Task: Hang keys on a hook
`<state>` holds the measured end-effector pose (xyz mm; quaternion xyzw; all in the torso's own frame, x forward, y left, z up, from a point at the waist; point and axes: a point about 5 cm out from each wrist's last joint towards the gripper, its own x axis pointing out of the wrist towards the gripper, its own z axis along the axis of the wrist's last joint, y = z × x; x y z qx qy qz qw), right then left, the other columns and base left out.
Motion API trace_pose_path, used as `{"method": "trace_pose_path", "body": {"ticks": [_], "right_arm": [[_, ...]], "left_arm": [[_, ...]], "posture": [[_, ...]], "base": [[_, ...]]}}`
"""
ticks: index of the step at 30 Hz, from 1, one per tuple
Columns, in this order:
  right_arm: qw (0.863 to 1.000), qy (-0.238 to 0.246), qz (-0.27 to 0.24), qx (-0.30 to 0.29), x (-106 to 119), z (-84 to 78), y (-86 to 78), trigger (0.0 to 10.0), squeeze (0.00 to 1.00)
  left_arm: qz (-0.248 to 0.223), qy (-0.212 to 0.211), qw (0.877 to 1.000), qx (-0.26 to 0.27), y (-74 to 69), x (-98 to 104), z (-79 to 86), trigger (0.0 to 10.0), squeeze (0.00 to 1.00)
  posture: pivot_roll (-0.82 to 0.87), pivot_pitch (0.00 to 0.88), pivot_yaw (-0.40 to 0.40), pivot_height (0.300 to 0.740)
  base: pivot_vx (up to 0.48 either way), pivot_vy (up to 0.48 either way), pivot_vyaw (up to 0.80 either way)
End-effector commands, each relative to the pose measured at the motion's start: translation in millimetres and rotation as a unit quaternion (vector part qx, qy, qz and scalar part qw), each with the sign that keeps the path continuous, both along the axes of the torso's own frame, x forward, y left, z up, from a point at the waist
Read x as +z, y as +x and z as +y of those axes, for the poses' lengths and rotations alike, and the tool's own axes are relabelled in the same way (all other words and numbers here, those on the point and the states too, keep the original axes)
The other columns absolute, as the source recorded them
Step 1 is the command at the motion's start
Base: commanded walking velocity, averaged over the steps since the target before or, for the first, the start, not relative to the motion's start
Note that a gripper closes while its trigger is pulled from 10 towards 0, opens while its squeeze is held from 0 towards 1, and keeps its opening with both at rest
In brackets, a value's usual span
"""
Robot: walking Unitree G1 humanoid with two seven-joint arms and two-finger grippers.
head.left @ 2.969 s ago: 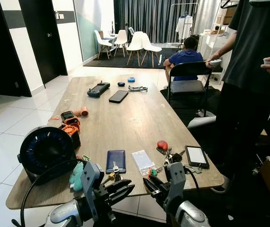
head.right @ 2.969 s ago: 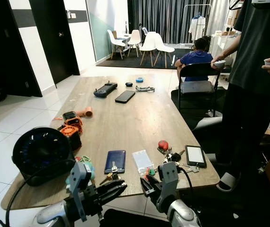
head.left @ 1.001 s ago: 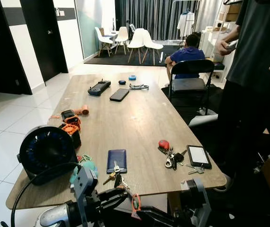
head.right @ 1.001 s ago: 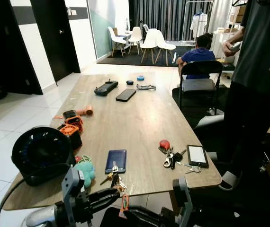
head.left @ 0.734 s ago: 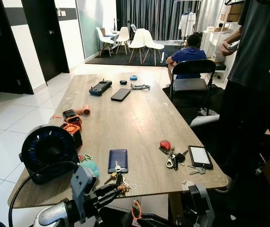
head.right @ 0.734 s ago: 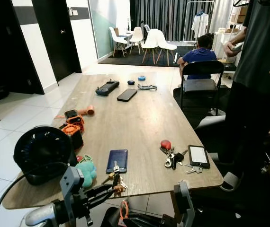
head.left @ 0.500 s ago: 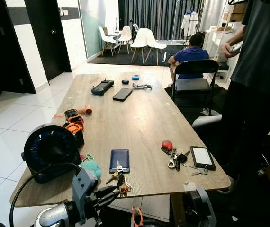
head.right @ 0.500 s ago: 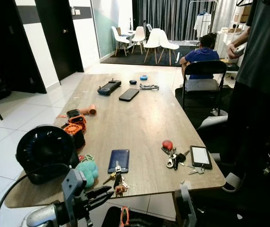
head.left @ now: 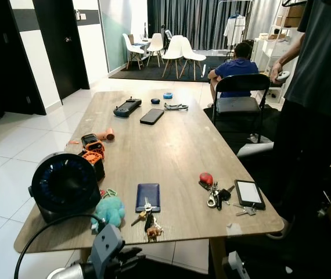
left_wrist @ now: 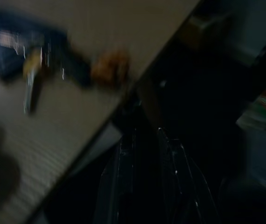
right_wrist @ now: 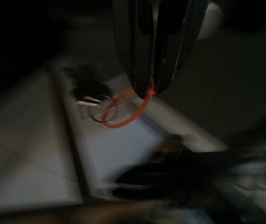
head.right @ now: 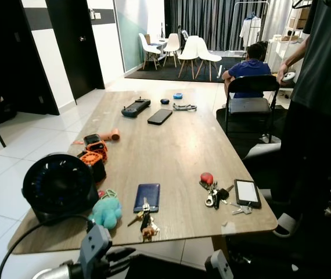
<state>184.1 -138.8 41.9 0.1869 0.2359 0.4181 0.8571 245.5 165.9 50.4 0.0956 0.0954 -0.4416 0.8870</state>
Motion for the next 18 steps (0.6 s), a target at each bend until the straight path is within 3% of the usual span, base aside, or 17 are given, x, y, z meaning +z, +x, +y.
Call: {"method": "trace_pose_path", "body": {"ticks": [1, 10, 18], "right_arm": [[0.998, -0.045, 0.014, -0.032, -16, -7.4, -0.7, 10.0, 0.0], [0.992, -0.095, 0.037, -0.077, -40, -16.2, -0.3, 10.0, 0.0], [0.986, -0.131, 0.053, -0.086, -56, -18.2, -5.1, 10.0, 0.0]], "left_arm": [[0.029, 0.033, 0.999, 0.022, -8.9, -16, 13.5, 10.0, 0.0], [0.07, 0.061, 0.99, 0.107, -18.5, -42, 32.2, 10.0, 0.0], [0.096, 0.075, 0.982, 0.142, -30.5, -58, 41.8, 10.0, 0.0]], "posture": [[0.02, 0.052, 0.044, 0.74], [0.03, 0.053, 0.044, 0.74], [0.03, 0.056, 0.042, 0.74]], "base": [[0.0, 0.0, 0.0], [0.0, 0.0, 0.0], [0.0, 0.0, 0.0]]}}
